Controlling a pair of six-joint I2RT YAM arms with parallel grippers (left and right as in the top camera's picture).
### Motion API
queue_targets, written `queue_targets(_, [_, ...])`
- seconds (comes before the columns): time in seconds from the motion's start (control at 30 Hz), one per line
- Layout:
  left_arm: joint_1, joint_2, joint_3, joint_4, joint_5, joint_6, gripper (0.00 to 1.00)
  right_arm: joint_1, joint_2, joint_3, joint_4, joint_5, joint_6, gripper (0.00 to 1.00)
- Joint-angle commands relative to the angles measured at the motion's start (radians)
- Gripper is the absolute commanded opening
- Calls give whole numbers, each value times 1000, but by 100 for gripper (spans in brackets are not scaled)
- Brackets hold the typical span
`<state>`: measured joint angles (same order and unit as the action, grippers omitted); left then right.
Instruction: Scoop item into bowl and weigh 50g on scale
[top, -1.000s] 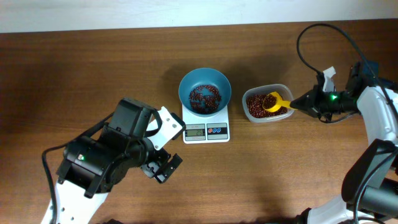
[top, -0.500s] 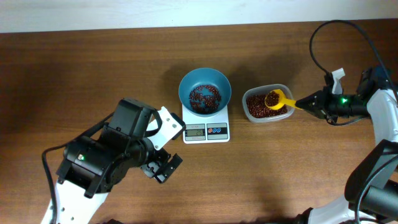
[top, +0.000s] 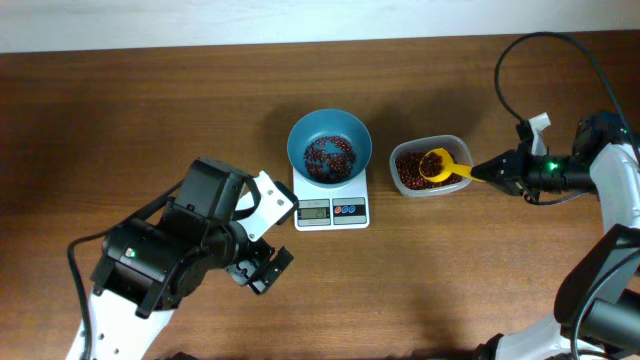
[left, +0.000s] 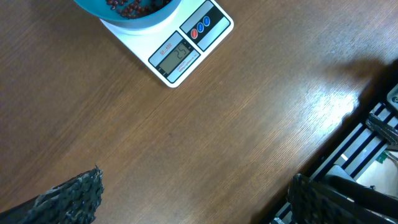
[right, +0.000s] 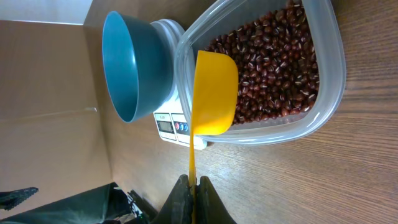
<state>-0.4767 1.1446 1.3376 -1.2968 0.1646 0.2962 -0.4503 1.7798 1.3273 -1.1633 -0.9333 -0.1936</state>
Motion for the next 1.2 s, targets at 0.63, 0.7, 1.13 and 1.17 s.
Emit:
queue_targets(0.63, [2, 2, -4, 1, -4, 15, 99, -2, 5, -4, -8, -203, -65, 4])
queue_targets(0.7, [2, 2, -4, 1, -4, 15, 99, 1, 5, -4, -8, -217, -65, 4])
queue_targets(1.13, [2, 2, -4, 1, -4, 15, 99, 172, -2, 142, -15, -264, -48, 4])
queue_targets(1.17, [2, 2, -4, 1, -4, 15, 99, 185, -2, 158, -15, -264, -44, 4])
